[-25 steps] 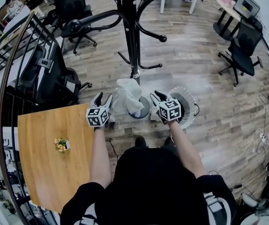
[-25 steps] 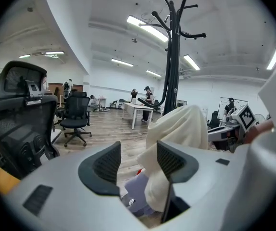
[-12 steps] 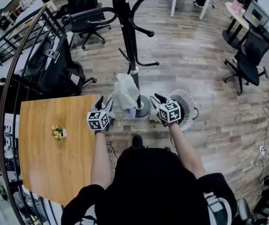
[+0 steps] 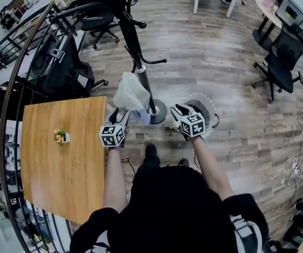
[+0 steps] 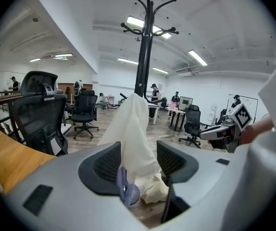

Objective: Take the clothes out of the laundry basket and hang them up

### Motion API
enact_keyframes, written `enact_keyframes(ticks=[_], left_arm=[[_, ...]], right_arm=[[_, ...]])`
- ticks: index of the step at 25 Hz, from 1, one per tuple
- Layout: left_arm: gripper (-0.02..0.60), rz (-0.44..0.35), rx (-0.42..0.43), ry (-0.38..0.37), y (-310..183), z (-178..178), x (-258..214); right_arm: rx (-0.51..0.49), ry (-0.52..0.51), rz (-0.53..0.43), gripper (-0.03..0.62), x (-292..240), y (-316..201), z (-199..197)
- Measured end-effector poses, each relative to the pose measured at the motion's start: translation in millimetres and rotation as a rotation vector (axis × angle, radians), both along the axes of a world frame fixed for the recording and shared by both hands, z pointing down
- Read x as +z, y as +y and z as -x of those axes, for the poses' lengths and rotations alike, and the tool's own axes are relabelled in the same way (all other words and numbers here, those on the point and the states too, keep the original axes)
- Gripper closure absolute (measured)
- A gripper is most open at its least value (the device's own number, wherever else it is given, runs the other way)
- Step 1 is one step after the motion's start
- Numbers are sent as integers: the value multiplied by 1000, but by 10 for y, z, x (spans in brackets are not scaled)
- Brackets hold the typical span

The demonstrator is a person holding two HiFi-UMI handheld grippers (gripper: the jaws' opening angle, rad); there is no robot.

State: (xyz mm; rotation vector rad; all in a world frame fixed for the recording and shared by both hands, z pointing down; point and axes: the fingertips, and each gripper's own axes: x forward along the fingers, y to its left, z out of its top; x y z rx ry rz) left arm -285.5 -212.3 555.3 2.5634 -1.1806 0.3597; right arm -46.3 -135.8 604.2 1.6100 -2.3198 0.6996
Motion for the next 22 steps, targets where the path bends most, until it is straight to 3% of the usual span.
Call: enact_keyframes(ticks=[22], left_arm=[[337, -19, -35, 22, 913, -564, 18]], right_arm=[[-58, 23, -12, 468, 1, 781, -577]])
